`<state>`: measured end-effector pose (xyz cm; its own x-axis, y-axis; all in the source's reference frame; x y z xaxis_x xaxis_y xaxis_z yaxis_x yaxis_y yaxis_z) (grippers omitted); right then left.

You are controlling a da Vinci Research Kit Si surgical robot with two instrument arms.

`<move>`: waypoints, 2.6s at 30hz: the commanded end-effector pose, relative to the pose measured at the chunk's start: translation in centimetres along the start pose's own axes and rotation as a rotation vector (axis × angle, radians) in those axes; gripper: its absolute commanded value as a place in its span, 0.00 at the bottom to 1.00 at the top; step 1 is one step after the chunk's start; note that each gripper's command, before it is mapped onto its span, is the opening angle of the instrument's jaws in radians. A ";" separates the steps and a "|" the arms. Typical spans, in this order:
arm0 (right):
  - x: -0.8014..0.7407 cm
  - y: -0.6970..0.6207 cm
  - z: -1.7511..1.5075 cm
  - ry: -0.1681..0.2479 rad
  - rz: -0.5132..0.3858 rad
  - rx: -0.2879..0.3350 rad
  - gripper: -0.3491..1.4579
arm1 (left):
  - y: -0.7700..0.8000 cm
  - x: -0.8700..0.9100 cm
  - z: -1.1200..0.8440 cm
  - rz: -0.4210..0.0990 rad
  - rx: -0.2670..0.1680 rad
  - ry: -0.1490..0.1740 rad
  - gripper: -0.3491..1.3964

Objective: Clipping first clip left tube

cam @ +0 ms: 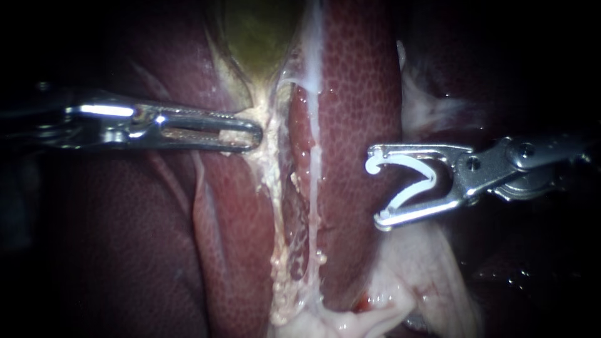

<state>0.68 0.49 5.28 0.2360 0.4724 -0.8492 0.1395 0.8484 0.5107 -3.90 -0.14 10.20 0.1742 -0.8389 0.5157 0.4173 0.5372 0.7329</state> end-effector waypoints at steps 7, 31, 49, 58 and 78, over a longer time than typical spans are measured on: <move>0.00 0.00 0.00 0.000 0.000 0.000 0.52 | -0.04 -0.25 -0.30 -0.019 -0.015 -0.016 0.00; -0.01 0.00 0.00 0.000 0.000 0.000 0.52 | -0.08 -0.38 -0.54 -0.021 -0.028 -0.033 0.00; -0.27 0.01 0.43 -0.003 0.005 -0.015 0.52 | -0.07 -0.37 -0.54 -0.021 -0.030 -0.033 0.00; -0.58 0.03 0.82 0.001 0.030 0.005 0.52 | -0.06 -0.37 -0.54 -0.022 -0.031 -0.034 0.00; -0.91 0.15 1.39 -0.003 0.064 0.034 0.52 | -0.07 -0.36 -0.54 -0.021 -0.032 -0.034 0.00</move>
<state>1.85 -0.15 6.34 0.2487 0.5245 -0.8143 0.1564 0.8079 0.5682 -3.51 0.08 9.72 0.1345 -0.8465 0.5151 0.4490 0.5155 0.7298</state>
